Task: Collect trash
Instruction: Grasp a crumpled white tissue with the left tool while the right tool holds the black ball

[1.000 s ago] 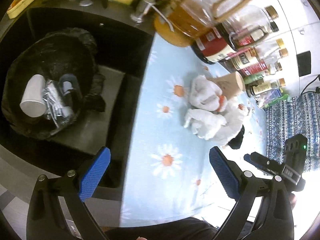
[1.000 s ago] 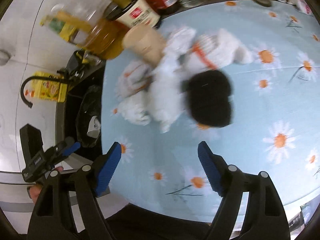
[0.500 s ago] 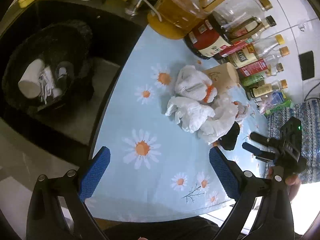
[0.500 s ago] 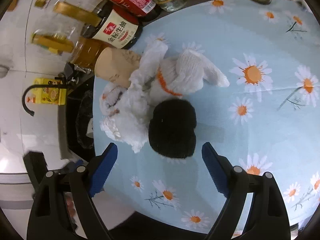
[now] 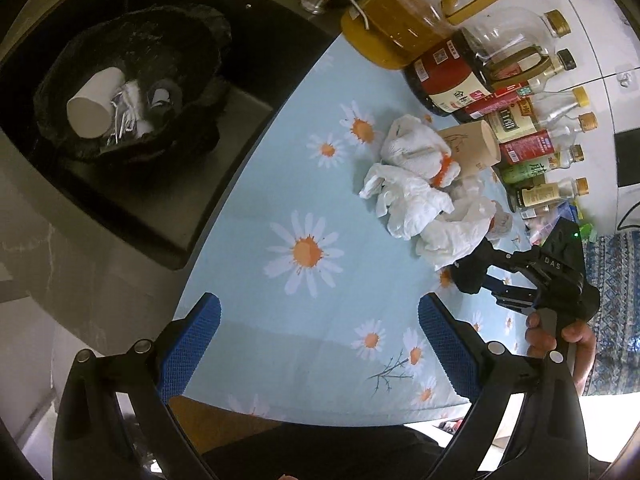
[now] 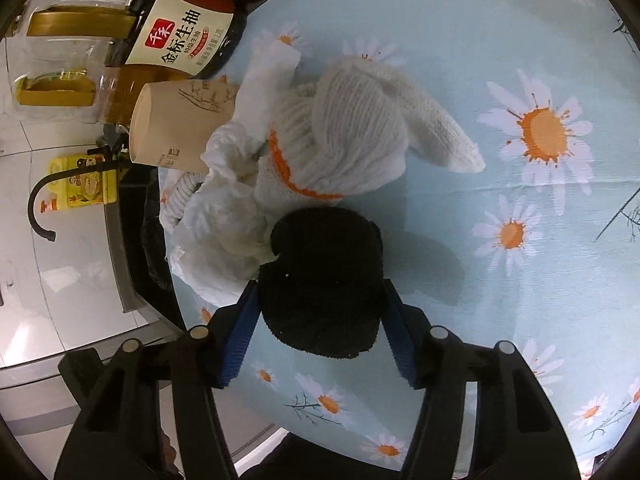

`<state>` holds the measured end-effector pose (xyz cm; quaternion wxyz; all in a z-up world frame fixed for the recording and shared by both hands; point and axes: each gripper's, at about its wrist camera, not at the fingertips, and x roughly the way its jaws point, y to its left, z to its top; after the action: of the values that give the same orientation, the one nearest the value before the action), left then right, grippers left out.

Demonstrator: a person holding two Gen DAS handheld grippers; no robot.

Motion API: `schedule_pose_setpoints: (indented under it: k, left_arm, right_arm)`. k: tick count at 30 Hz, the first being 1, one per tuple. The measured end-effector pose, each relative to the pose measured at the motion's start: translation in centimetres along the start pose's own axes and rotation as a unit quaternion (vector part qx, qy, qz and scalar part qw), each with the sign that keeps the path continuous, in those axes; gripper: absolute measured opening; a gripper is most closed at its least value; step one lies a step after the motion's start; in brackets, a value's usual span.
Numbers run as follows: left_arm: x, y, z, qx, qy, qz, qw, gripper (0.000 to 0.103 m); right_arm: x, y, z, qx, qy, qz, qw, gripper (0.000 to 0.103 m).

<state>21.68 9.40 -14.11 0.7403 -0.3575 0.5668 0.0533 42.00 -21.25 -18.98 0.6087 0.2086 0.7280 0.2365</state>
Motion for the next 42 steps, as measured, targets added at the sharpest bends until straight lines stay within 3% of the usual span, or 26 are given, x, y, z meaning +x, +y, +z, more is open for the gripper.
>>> schedule_pose_setpoints:
  k: [11, 19, 25, 31, 42]
  left_arm:
    - [0.8, -1.3, 0.3, 0.020, 0.010, 0.005, 0.9997, 0.096]
    - [1.8, -3.5, 1.8, 0.066, 0.016, 0.020, 0.9975, 0.096]
    - [3.4, -6.9, 2.8, 0.143, 0.024, 0.053, 0.9880, 0.096]
    - [5.6, -9.5, 4.3, 0.211, 0.023, 0.088, 0.9732, 0.096]
    - [9.0, -11.6, 6.2, 0.273, 0.021, 0.138, 0.9520, 0.095]
  right_arm:
    - [-1.2, 0.1, -1.2, -0.014, -0.014, 0.015, 1.000, 0.058]
    - [-3.4, -0.3, -2.9, -0.020, -0.037, 0.036, 0.998, 0.058]
    - [-5.4, -1.3, -4.9, -0.022, -0.061, 0.057, 0.996, 0.058]
    - [-7.4, -3.2, -7.1, -0.008, -0.094, 0.070, 0.993, 0.058]
    - [-8.4, -6.4, -9.6, 0.032, -0.125, 0.069, 0.989, 0.058]
